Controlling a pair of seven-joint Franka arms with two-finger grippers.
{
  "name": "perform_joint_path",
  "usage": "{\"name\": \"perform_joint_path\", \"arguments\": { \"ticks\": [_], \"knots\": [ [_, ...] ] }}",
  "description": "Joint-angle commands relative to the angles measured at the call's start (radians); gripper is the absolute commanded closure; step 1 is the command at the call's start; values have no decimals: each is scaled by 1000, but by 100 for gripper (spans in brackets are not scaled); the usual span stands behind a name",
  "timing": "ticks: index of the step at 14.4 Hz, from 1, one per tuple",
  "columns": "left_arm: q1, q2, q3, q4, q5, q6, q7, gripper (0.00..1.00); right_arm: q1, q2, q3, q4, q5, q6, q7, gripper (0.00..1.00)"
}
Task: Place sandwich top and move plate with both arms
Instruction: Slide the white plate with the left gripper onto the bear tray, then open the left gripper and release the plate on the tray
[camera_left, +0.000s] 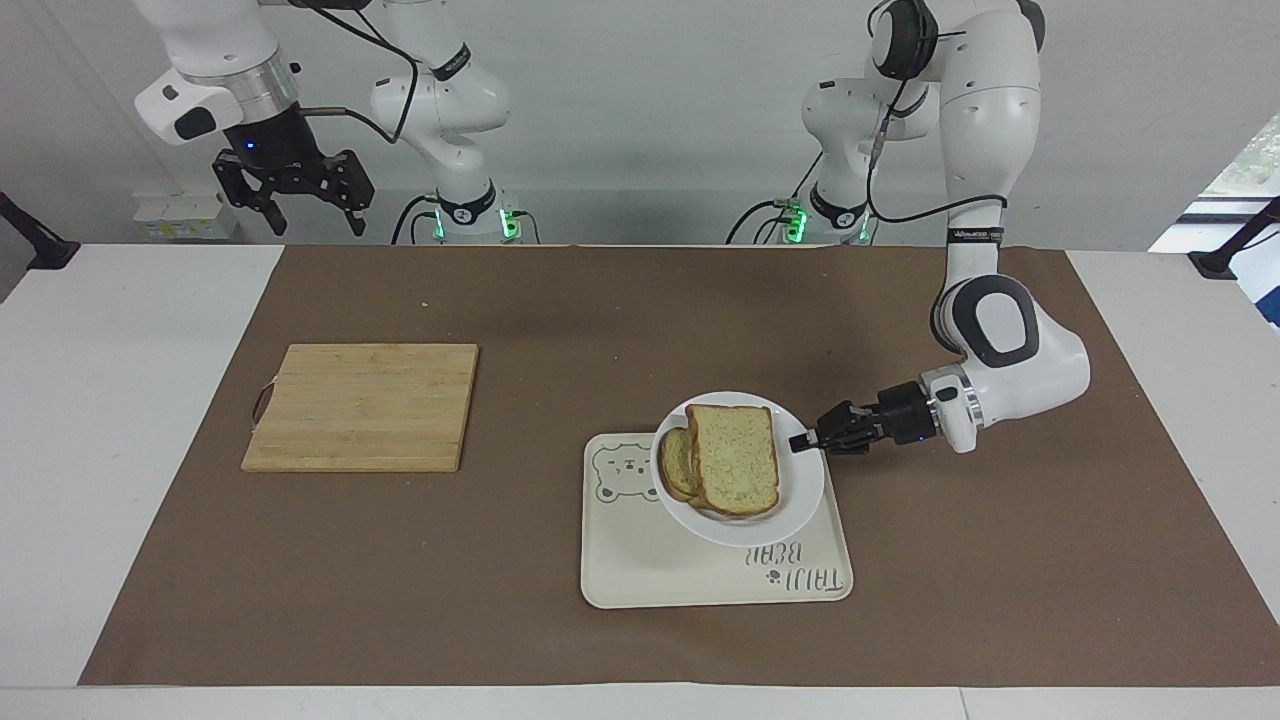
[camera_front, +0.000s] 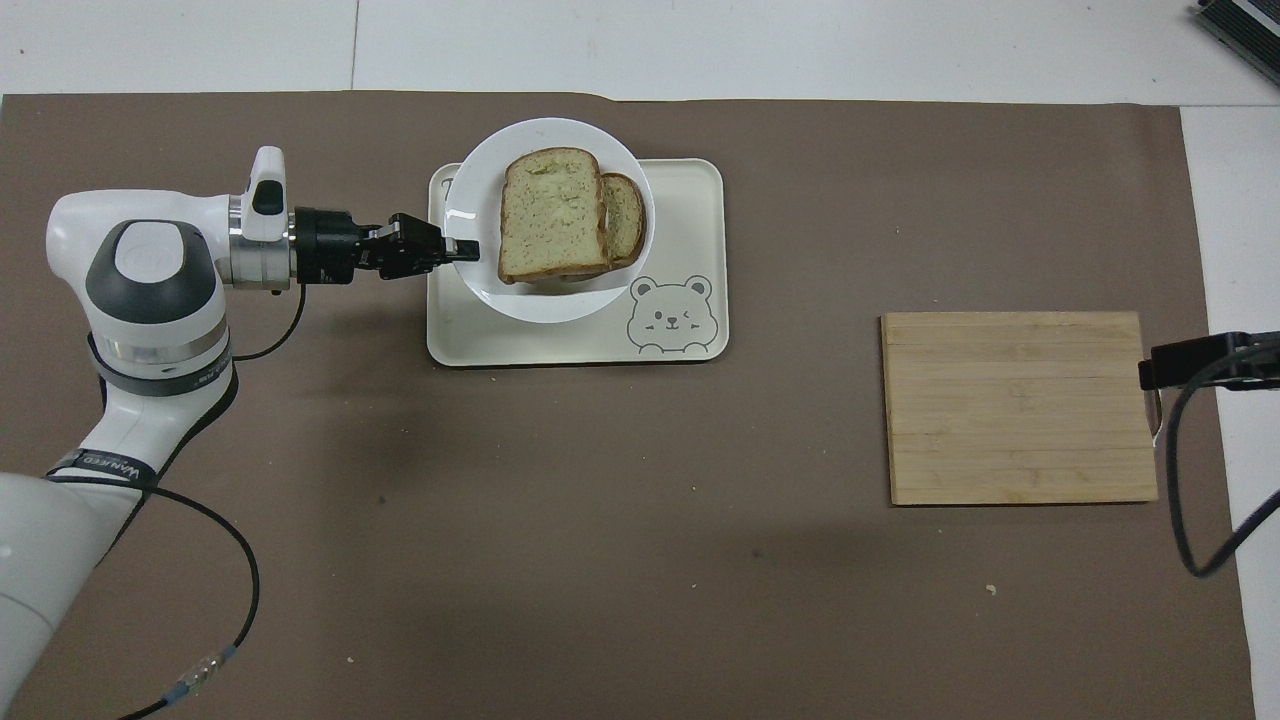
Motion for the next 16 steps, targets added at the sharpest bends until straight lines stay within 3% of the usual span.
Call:
{"name": "perform_joint_path", "arguments": {
  "ticks": [1, 7, 16],
  "knots": [
    [7, 96, -31, 109, -6, 55, -22, 100, -7, -17, 4, -18, 19, 4, 9, 0],
    [-11, 162, -35, 158, 92, 104, -23, 100, -7, -17, 4, -18, 19, 4, 9, 0],
    [-45, 147, -34, 91, 260, 104, -45, 100, -7, -17, 4, -18, 19, 4, 9, 0]
  ]
}}
